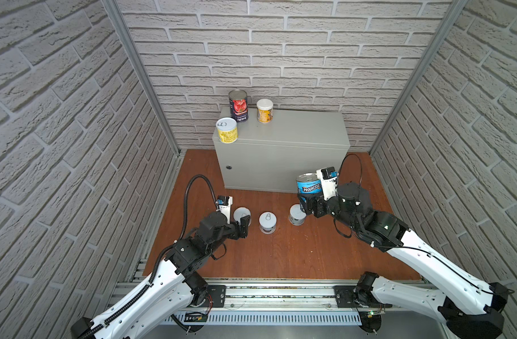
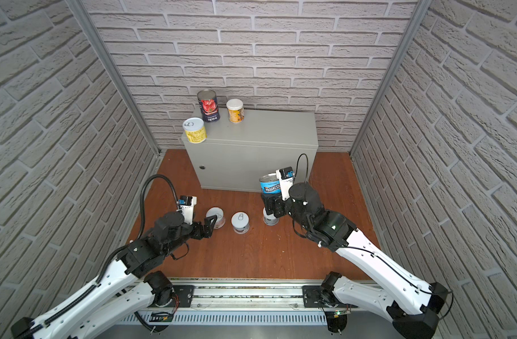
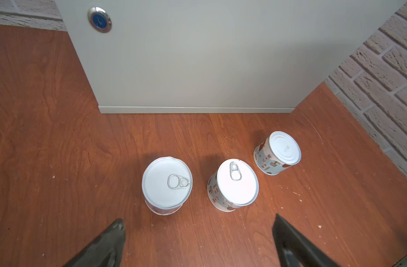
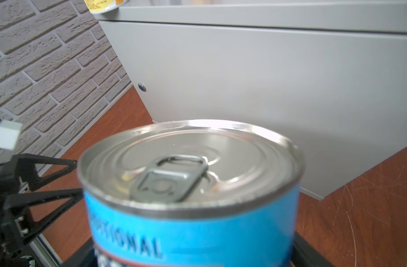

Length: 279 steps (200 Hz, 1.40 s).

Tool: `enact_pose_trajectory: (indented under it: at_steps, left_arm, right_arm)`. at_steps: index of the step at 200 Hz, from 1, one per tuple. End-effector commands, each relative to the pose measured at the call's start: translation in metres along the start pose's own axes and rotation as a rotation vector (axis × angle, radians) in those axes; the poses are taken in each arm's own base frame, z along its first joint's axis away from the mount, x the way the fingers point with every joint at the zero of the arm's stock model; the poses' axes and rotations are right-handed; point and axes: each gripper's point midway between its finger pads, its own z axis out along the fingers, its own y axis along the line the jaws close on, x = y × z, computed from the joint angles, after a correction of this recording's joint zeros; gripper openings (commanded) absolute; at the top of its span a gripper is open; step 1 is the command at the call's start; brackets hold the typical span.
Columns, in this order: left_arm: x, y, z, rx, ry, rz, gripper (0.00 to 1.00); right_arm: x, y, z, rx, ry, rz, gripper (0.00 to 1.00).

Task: Place and organize the canned foods onto the counter
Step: 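Carry the blue can with the right gripper over the cabinet top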

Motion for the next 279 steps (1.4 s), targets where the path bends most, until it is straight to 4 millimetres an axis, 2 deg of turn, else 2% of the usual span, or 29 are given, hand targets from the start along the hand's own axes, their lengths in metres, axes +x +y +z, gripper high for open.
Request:
enact_pose_trajectory:
  at_steps: [1,22,55,95,130,156,203,227,279]
  left_arm:
    - [-0.020,-0.002,-0.001,0.038,-0.169,-0.014,0.99]
    - [-0.021,-0.003,-0.006,0.070,-0.240,-0.001,0.98]
    - [-0.012,0.011,-0.009,0.041,-0.296,-0.028,0.98]
    - [0.000,0.017,-0.010,0.042,-0.297,-0.044,0.98]
    - [0.012,0.018,-0.002,0.058,-0.303,-0.030,0.98]
    - [0.011,0.011,-0.002,0.096,-0.305,-0.023,0.98]
    - [0.018,0.016,0.001,0.076,-0.280,-0.041,0.98]
    - [0.020,0.020,0.003,0.051,-0.270,-0.040,0.99]
    - [0.024,0.022,0.007,0.034,-0.246,-0.030,0.98]
  right_arm:
    - [-0.080,0.013,-0.032,-0.047,-0.237,0.002,0.63]
    - [-0.098,0.018,-0.038,-0.062,-0.256,-0.015,0.63]
    - [-0.128,0.025,-0.049,-0.077,-0.286,-0.050,0.67]
    - [-0.164,0.029,-0.049,-0.080,-0.320,-0.057,0.67]
    - [-0.193,0.037,-0.038,-0.116,-0.357,-0.034,0.68]
    - [-0.214,0.045,-0.027,-0.154,-0.381,-0.023,0.68]
    - [-0.250,0.060,-0.009,-0.240,-0.433,0.014,0.67]
    - [-0.263,0.070,0.000,-0.286,-0.469,0.006,0.67]
    - [-0.278,0.073,0.027,-0.293,-0.509,-0.002,0.66]
